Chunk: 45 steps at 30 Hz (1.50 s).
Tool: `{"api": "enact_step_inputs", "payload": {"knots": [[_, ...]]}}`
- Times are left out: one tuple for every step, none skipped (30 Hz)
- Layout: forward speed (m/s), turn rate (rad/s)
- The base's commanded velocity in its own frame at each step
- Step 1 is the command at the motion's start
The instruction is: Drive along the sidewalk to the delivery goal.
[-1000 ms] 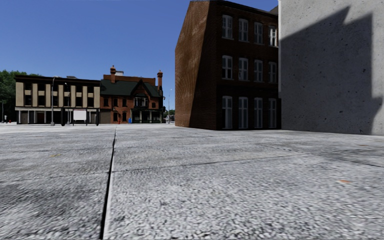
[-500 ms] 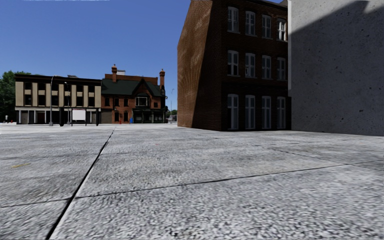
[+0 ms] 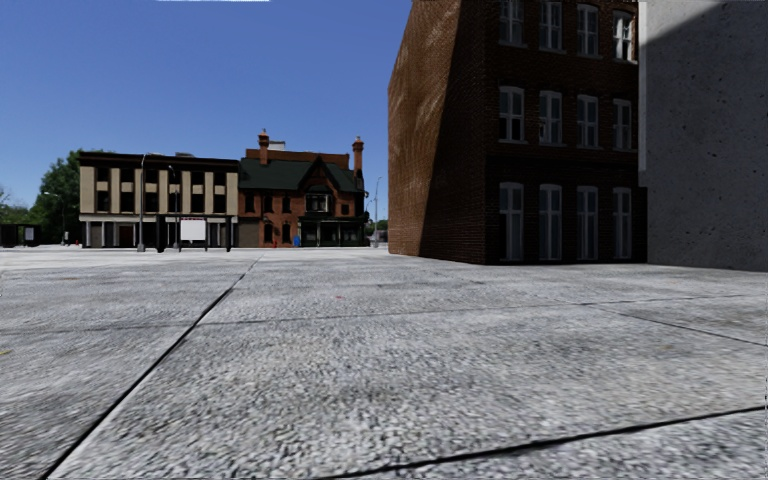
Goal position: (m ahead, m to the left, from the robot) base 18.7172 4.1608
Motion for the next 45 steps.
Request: {"api": "enact_step_inputs", "payload": {"knots": [[2.0, 0.34], [2.0, 0.34], [2.0, 0.34], [2.0, 0.34], [2.0, 0.34], [2.0, 0.34], [2.0, 0.34], [2.0, 0.34], [2.0, 0.34], [2.0, 0.34], [2.0, 0.34], [2.0, 0.34], [2.0, 0.34], [2.0, 0.34], [2.0, 0.34], [2.0, 0.34], [2.0, 0.34], [2.0, 0.34], [2.0, 0.34], [2.0, 0.34], [2.0, 0.34], [2.0, 0.34], [2.0, 0.34], [2.0, 0.34], [2.0, 0.34], [2.0, 0.34], [2.0, 0.34], [2.0, 0.34], [2.0, 0.34], [2.0, 0.34], [2.0, 0.34], [2.0, 0.33], [2.0, 0.32], [2.0, 0.29], [2.0, 0.29], [2.0, 0.27], [2.0, 0.26], [2.0, 0.26], [2.0, 0.18], [2.0, 0.01], [2.0, 0.0], [2.0, 0.0], [2.0, 0.0], [2.0, 0.0], [2.0, 0.0]]}}
